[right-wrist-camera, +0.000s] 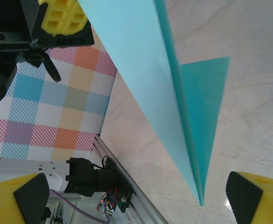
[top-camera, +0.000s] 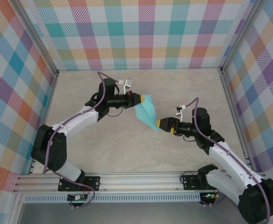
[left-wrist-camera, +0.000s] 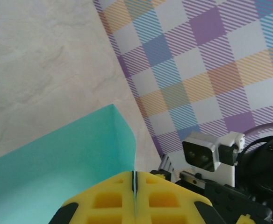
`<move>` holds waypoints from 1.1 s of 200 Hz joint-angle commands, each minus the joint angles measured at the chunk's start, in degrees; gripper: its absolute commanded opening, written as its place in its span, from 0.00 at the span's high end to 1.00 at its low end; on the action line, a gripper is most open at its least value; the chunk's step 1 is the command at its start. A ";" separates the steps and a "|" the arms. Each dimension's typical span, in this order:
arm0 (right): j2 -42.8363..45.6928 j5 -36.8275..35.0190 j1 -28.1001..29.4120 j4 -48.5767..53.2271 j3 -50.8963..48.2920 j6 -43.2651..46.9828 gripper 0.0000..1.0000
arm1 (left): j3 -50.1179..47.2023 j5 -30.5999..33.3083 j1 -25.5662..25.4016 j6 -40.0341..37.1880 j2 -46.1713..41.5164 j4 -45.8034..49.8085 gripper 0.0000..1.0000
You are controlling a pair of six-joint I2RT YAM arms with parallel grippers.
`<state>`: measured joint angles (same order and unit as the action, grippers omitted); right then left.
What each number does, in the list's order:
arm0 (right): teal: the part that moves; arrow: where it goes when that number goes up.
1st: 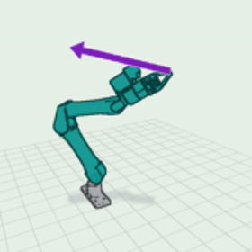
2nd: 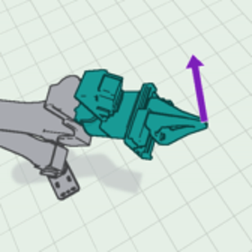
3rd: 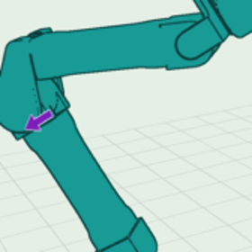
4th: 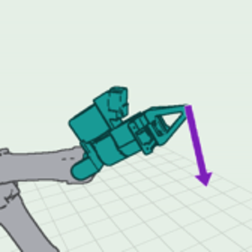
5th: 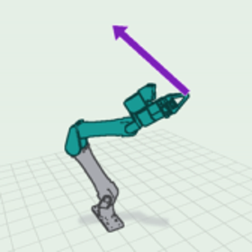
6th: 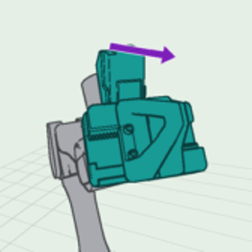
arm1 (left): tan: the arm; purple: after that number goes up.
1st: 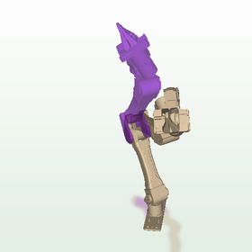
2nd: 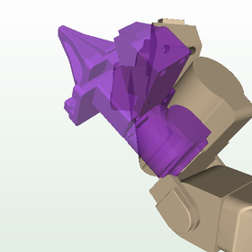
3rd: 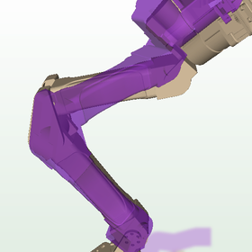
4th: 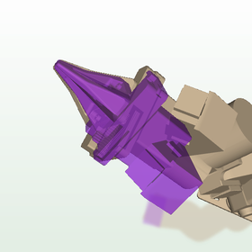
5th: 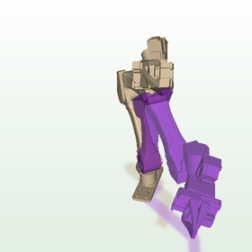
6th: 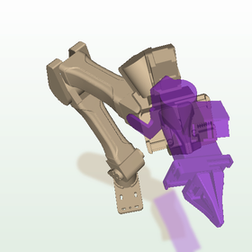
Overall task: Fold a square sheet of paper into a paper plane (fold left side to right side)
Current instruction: Turn over the paper at the center of the table.
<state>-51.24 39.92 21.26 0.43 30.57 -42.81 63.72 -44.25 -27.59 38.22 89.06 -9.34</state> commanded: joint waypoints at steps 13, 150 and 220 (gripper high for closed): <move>-1.30 4.00 -0.82 -4.79 3.13 4.13 0.00 | 2.37 -4.62 0.54 3.77 -3.81 -3.13 1.00; -13.38 15.86 2.64 -26.34 7.86 -4.39 0.17 | -1.02 -8.23 -1.82 6.76 -13.18 -5.71 1.00; -11.33 16.00 4.14 -22.87 9.43 -1.99 0.72 | -2.73 -6.09 -2.11 2.41 -18.82 2.37 1.00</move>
<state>-64.45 54.52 25.15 -24.40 37.71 -47.55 61.87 -51.07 -29.30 43.44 73.36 -10.87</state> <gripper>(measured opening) 0.351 0.043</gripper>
